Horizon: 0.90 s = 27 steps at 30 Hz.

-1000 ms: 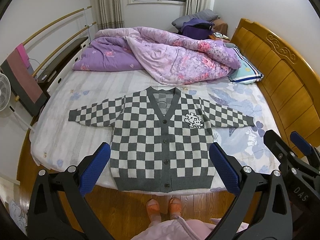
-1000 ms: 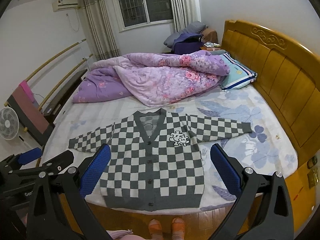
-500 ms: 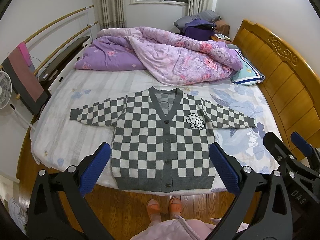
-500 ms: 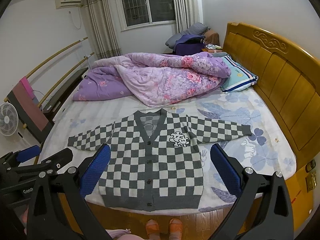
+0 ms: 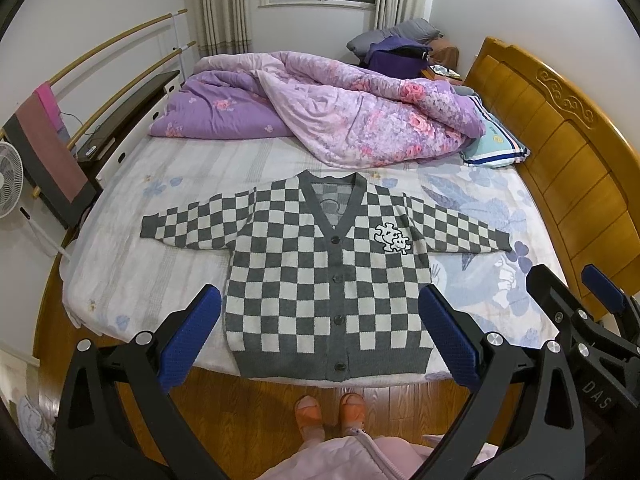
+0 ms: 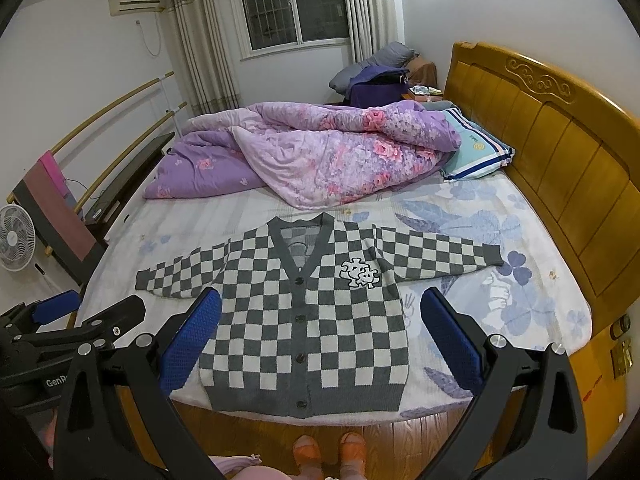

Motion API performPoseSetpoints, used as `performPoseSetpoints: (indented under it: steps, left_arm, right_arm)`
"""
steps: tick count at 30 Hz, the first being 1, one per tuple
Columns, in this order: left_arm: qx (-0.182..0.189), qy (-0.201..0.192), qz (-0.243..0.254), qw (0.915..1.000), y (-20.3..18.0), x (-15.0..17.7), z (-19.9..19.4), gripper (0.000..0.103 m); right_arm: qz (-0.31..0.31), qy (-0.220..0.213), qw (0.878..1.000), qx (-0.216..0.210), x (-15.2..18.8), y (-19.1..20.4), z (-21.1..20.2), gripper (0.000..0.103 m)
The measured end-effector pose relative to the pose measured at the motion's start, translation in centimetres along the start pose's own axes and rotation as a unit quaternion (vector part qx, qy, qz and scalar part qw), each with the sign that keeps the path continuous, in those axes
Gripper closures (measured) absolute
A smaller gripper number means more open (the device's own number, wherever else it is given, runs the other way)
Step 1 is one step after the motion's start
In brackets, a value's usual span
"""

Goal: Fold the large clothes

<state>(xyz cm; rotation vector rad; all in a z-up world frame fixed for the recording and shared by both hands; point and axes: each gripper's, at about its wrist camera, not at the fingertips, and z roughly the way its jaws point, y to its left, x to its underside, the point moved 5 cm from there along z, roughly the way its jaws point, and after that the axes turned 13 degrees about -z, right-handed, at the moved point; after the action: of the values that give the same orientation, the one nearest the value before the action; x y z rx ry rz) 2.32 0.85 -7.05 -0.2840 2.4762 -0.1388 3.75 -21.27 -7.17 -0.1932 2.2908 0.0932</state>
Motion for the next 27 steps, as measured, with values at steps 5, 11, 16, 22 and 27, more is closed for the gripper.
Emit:
performPoseSetpoints:
  steps: [5, 11, 16, 22, 27]
  left_arm:
    - [0.002, 0.002, -0.005, 1.0000, 1.5, 1.4, 0.1, 0.005]
    - [0.003, 0.004, -0.005, 1.0000, 2.1, 1.8, 0.1, 0.005]
    - [0.000, 0.004, -0.004, 1.0000, 2.1, 2.1, 0.1, 0.005]
    - [-0.001, 0.007, -0.007, 1.0000, 1.9, 1.9, 0.1, 0.005]
    - [-0.001, 0.018, -0.013, 0.9997, 4.4, 2.8, -0.2, 0.005]
  right_arm:
    - [-0.001, 0.003, 1.000, 0.003, 1.0, 0.7, 0.0, 0.007]
    - [-0.002, 0.005, 1.000, 0.005, 1.0, 1.5, 0.1, 0.007]
    - [-0.003, 0.005, 1.000, 0.006, 1.2, 1.5, 0.1, 0.007]
    - [-0.003, 0.008, 1.000, 0.003, 1.5, 2.0, 0.3, 0.007]
    - [-0.010, 0.018, 1.000, 0.007, 1.5, 4.8, 0.6, 0.007]
